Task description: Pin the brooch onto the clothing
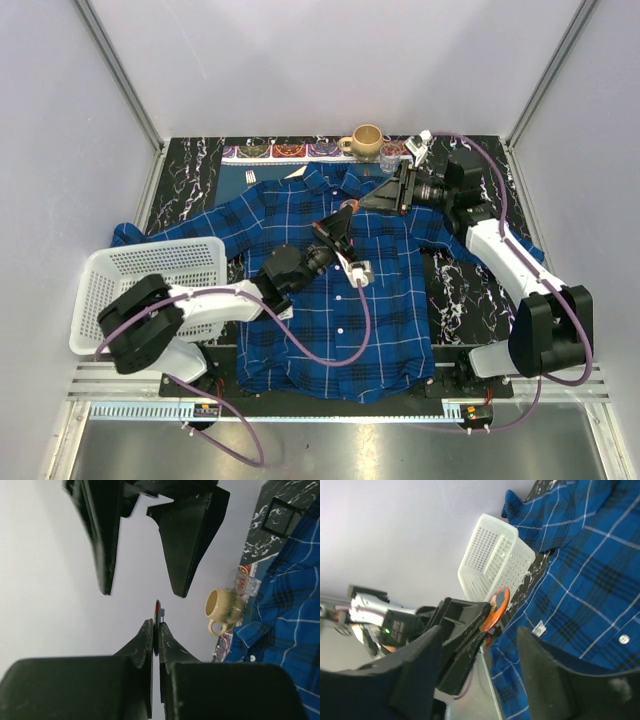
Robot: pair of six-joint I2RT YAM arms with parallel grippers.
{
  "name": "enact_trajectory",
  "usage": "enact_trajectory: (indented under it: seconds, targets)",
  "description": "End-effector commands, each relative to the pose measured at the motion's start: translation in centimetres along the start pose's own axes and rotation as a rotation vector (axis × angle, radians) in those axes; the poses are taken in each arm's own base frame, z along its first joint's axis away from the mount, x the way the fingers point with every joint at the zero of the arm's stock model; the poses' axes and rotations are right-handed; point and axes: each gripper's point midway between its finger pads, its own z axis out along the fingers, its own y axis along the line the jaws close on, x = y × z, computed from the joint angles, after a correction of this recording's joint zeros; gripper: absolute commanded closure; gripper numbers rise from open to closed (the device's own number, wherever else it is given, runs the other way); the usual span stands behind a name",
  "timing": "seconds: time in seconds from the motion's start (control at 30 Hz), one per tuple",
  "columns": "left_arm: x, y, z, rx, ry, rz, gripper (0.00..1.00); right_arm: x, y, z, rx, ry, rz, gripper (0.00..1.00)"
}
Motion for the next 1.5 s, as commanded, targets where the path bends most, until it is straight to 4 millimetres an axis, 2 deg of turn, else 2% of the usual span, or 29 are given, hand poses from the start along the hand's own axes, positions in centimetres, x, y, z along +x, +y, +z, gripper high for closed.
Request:
enact_trajectory:
  seconds: [0.0, 0.03, 0.07, 0.1, 0.13, 0.17, 0.2, 0.23, 0.27, 0.33, 0.37, 0.4, 0.5, 0.6, 0.67, 0.7, 0.73, 0.77, 0.8, 0.83, 0.87, 0.9, 0.97, 1.0, 1.03, 1.07, 1.23, 1.33, 1.47]
  targets:
    - [-0.3, 6.2, -0.7, -0.039, 0.043, -0.421, 1.00, -2.2, 5.5, -1.2, -0.094, -0.010, -0.341, 0.25]
    - [0.4, 7.3, -1.2, -0.019, 0.061, -0.514, 1.00, -3.0, 6.1, -1.6, -0.085, -0.026, -0.384, 0.22]
    - [-0.4, 10.4, -1.5, -0.037, 0.031, -0.612, 1.00, -3.6, 6.3, -1.9, -0.076, -0.039, -0.423, 0.20]
    - [-0.6, 8.6, -2.0, 0.055, 0.069, -0.787, 0.97, -4.2, 6.2, -2.1, -0.064, -0.050, -0.482, 0.20]
    - [-0.5, 8.7, -2.3, 0.090, 0.075, -0.866, 0.89, -5.1, 6.6, -2.4, -0.052, -0.066, -0.506, 0.21]
    - [-1.3, 10.2, -2.4, 0.110, 0.046, -0.936, 0.88, -5.5, 6.9, -2.5, -0.055, -0.070, -0.543, 0.22]
    - [-3.0, 9.5, -3.2, 0.206, 0.011, -1.082, 0.85, -5.7, 7.0, -2.4, -0.061, -0.066, -0.565, 0.23]
    - [-2.6, 10.7, -3.5, 0.193, 0.009, -1.146, 0.83, -6.1, 7.6, -2.6, -0.068, -0.072, -0.604, 0.23]
    - [-3.9, 10.7, -3.9, 0.248, -0.024, -1.279, 0.83, -6.3, 7.9, -2.6, -0.071, -0.079, -0.636, 0.24]
    - [-3.8, 11.5, -4.5, 0.281, -0.049, -1.383, 0.82, -6.4, 9.2, -2.6, -0.120, -0.073, -0.695, 0.25]
    - [-5.2, 11.3, -5.1, 0.366, -0.093, -1.481, 0.81, -6.3, 9.8, -2.5, -0.142, -0.068, -0.708, 0.25]
    - [-4.7, 11.9, -5.2, 0.367, -0.106, -1.518, 0.81, -6.4, 10.5, -2.5, -0.166, -0.075, -0.742, 0.26]
    - [-5.5, 12.6, -5.7, 0.441, -0.175, -1.639, 0.83, -5.3, 12.0, -1.7, -0.223, -0.055, -0.781, 0.28]
    - [-4.7, 13.3, -5.9, 0.399, -0.198, -1.718, 0.93, -4.0, 13.1, -0.6, -0.260, -0.027, -0.785, 0.32]
    - [-3.7, 12.4, -5.6, 0.402, -0.164, -1.704, 1.00, -3.8, 12.3, -0.1, -0.228, -0.021, -0.752, 0.34]
    - [-2.3, 10.6, -5.9, 0.432, -0.055, -1.729, 1.00, -3.1, 11.5, 0.1, -0.218, 0.010, -0.709, 0.33]
    - [-1.7, 10.5, -5.9, 0.452, -0.023, -1.708, 0.98, -2.7, 10.4, 0.2, -0.192, 0.029, -0.680, 0.30]
    - [-0.9, 9.2, -6.2, 0.499, -0.007, -1.614, 0.93, -2.5, 9.0, 0.3, -0.154, 0.044, -0.714, 0.29]
    - [0.3, 6.5, -7.7, 0.558, 0.129, -1.615, 0.78, -1.6, 7.3, 0.1, -0.094, 0.079, -0.659, 0.28]
    - [0.9, 5.7, -8.4, 0.575, 0.178, -1.557, 0.71, -1.1, 6.3, 0.0, -0.069, 0.094, -0.661, 0.27]
    - [1.9, 3.5, -10.1, 0.627, 0.243, -1.442, 0.66, -0.9, 5.6, -0.1, -0.043, 0.100, -0.699, 0.26]
    - [2.1, 1.7, -11.5, 0.681, 0.271, -1.383, 0.55, -0.3, 4.0, -0.4, 0.014, 0.117, -0.657, 0.25]
    - [3.1, -0.9, -14.2, 0.749, 0.321, -1.206, 0.48, 0.3, 2.4, -0.7, 0.064, 0.138, -0.647, 0.25]
    - [3.1, -3.1, -15.7, 0.806, 0.347, -1.173, 0.45, 1.0, 1.0, -0.9, 0.115, 0.163, -0.596, 0.24]
    - [3.1, -4.1, -16.6, 0.834, 0.352, -1.135, 0.36, 1.4, 0.1, -1.2, 0.139, 0.179, -0.575, 0.23]
    - [3.6, -4.9, -17.2, 0.842, 0.379, -1.081, 0.33, 1.8, -0.9, -1.2, 0.164, 0.197, -0.540, 0.22]
    - [1.5, -10.7, -20.5, 1.035, 0.316, -0.887, 0.35, 4.9, -5.9, -2.6, 0.287, 0.325, -0.387, 0.22]
    - [-0.2, -13.3, -20.9, 1.142, 0.264, -0.816, 0.38, 6.0, -7.5, -3.2, 0.317, 0.360, -0.343, 0.23]
    - [-1.4, -15.1, -20.5, 1.196, 0.159, -0.724, 0.52, 6.2, -8.5, -3.9, 0.330, 0.359, -0.302, 0.23]
